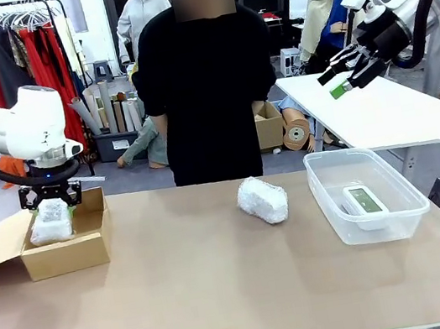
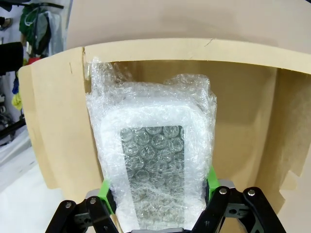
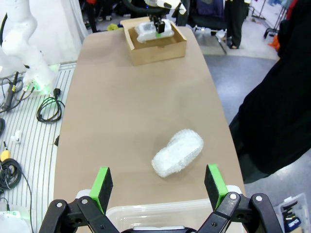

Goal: Separate and place wrapped and unwrapped clocks.
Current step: If the picked Digital clock is wrapped, place it in the Package Box ; if not, place it in the Organizing box.

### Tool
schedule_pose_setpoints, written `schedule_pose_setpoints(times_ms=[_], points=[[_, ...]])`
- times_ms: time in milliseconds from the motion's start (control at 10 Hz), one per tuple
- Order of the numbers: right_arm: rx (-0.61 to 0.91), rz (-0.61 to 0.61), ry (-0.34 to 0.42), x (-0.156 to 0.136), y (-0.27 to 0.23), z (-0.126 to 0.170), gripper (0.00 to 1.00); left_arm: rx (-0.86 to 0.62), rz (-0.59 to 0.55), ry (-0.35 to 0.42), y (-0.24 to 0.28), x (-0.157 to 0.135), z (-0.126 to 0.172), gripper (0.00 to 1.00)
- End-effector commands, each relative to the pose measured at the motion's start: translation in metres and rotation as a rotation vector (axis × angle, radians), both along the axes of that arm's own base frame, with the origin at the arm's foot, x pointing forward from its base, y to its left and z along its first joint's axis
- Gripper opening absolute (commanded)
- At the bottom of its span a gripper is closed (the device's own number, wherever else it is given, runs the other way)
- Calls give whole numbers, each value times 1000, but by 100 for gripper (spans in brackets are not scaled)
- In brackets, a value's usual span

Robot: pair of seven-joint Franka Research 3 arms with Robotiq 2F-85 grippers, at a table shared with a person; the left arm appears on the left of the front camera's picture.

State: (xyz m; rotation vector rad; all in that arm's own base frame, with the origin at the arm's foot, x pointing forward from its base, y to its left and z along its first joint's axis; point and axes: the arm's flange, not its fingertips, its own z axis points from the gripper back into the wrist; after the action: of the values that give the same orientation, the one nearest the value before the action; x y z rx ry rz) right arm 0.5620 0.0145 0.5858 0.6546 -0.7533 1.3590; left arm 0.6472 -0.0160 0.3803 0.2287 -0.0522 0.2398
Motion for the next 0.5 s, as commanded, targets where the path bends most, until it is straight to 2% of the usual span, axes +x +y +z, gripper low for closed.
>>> schedule_pose_setpoints(times_ms=[0, 400], points=[[-7, 2, -4, -1, 0, 2, 100, 41, 11, 6, 0, 9, -3, 0], [-7, 2, -4, -1, 0, 2, 100, 39, -3, 20, -1, 15, -16, 0]])
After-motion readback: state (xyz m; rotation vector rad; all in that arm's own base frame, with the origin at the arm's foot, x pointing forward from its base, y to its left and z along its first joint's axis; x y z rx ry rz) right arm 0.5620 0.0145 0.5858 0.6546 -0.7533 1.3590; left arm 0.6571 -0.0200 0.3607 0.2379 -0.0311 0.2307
